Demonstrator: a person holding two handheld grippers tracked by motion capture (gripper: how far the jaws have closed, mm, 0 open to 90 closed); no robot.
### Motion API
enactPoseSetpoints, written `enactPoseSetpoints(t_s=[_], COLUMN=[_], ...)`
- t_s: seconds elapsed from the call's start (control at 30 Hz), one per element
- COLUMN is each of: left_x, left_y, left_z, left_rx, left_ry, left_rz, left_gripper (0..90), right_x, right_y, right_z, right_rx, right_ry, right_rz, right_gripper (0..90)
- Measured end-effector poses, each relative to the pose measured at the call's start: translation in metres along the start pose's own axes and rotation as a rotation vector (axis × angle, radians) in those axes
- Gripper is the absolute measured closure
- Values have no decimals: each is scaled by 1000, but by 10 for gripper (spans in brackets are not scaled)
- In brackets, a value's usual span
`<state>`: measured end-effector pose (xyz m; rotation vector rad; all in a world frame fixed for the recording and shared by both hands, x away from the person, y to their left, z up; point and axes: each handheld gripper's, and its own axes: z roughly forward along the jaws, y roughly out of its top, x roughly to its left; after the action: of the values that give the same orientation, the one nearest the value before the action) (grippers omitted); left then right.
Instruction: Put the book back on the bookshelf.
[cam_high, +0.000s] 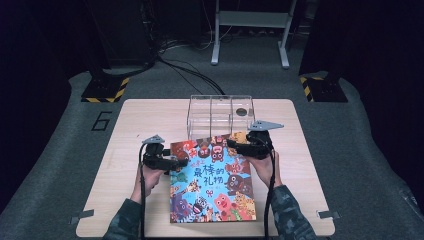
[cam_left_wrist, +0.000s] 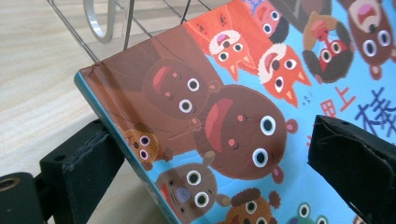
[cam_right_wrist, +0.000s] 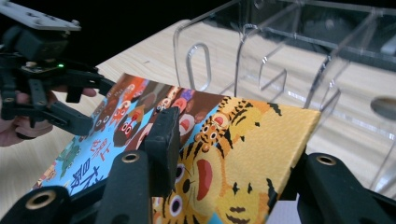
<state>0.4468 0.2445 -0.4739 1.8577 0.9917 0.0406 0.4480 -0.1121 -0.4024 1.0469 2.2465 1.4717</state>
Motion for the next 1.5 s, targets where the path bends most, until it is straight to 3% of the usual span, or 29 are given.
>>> enactPoseSetpoints(t_s=[0.23,0.5,0.73,0.93,1.13,1.5], left_x=[-5,-14,-23,-28,-27,-34], left_y=[3,11,19,20,18,22], left_z=[-10,-22,-34,-37,-44,-56], left_rx=[-34,-69,-100,-89,-130,-154], left_ry=[18,55,138,202,186,196], left_rz=[41,101,178,199,177,210], left_gripper=[62,107,213,315,377,430], right_x=[-7,-8,-8,-6,-6,0], right_y=[0,5,7,9,12,21], right_z=[3,3,4,3,3,-3], right_rx=[35,103,136,142,145,131], right_ry=[7,-7,-14,-6,-1,-5], right_rz=[88,128,121,131,123,97], right_gripper=[521,478,442,442,442,441])
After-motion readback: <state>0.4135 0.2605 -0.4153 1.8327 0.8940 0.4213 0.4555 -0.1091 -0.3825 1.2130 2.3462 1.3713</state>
